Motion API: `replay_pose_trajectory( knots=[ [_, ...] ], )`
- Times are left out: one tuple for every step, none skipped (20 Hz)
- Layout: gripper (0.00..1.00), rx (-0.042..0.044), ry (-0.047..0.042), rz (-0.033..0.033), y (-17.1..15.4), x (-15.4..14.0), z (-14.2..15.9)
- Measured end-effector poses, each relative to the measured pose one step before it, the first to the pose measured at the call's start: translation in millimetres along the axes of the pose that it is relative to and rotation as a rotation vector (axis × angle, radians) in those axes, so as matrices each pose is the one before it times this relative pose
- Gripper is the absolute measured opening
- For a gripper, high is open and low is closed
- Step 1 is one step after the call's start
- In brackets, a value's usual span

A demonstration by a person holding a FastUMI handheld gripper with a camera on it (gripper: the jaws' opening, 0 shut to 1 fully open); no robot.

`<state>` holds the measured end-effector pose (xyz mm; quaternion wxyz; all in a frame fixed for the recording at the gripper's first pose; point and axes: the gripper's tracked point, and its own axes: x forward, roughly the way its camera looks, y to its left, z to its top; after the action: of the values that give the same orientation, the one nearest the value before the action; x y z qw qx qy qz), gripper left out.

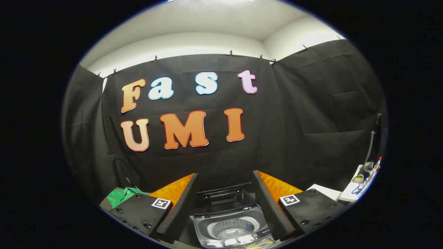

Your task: Put the clothes into the washing machine and then close the washing machine lid.

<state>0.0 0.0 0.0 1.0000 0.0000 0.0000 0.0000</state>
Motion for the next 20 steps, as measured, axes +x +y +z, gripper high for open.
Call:
replay_pose_trajectory(
  knots=[
    [0.98,0.00417,0.00101,-0.01198,-6.44,-2.84,-0.87],
    [0.98,0.00854,0.00241,-0.01126,-5.98,-2.26,-1.72],
    [0.98,0.01254,0.00104,-0.00914,-5.04,-1.45,-0.81],
    [0.98,0.01285,0.00159,-0.0062,-4.07,-1.3,0.3],
    [0.98,0.00947,0.00333,-0.00412,-3.27,-0.93,-0.24],
    [0.98,0.00494,0.00054,-0.00544,-4.78,-0.56,-1.18],
    [0.99,0.00082,-0.00102,-0.00673,-4.16,-0.72,-0.46],
    [0.99,-0.00101,-0.00106,-0.00515,-1.61,-0.89,0.1],
    [0.99,-0.00116,-0.00006,-0.00141,-0.42,0.4,-0.97],
    [0.98,-0.0016,0.00213,0.00086,-0.48,-0.02,-1.67],
    [0.98,-0.00163,0.00463,0.00203,0.46,1.82,-1.98],
    [0.98,-0.00076,0.00627,0.00334,1.41,1.76,-3.34],
    [0.98,0.00137,0.00353,0.00334,1.82,1.67,-1.37],
    [0.98,0.00208,0.00306,0.00273,-0.12,3.12,-1.34],
    [0.98,0.00146,0.00331,0.004,1.37,2.11,-1.59],
    [0.98,0.00113,0.00476,0.00184,1.41,2.05,-1.23],
    [0.98,0.00039,0.00736,0.00263,0.32,3.02,-1.53],
    [0.98,0.00073,0.00557,0.00394,0.63,0.96,0.37],
    [0.98,-0.00001,-0.00263,0.00634,3.41,0.39,2.13],
    [0.98,-0.00281,-0.00537,0.00556,2.02,0.63,2.54]
  ],
)
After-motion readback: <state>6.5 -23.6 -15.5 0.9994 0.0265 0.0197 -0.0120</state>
